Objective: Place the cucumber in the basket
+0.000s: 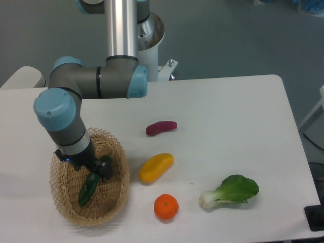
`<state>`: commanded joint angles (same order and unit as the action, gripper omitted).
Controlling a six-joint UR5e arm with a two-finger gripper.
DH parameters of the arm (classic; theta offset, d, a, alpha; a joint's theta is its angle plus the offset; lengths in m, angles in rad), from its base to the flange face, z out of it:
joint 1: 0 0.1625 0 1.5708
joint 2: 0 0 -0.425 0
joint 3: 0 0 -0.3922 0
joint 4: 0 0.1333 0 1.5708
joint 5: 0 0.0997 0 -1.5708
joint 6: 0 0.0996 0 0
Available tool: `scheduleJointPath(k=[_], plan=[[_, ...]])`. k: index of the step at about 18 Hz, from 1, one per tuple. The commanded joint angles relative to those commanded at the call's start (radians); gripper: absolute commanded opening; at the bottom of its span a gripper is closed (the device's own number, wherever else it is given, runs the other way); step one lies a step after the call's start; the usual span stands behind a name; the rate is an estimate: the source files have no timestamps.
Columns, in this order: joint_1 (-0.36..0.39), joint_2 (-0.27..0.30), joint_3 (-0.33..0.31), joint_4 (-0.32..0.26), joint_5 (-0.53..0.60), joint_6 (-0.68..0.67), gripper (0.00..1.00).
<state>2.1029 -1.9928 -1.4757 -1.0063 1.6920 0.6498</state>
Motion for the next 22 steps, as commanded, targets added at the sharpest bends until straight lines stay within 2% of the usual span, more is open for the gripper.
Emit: scheduleJointPath(k=[8,15,18,22], plan=[[0.193,0.086,-0.009,-0.023,-0.005,0.465,1.0],[0.302,0.112,-0.02,-0.058,-0.009,0.802,1.0],[0.324,0.135,-0.032,-0.06,-0.011,0.872,1.0],[0.333,0.147,-0.045,-0.058,-0.072,0.867,1.0]])
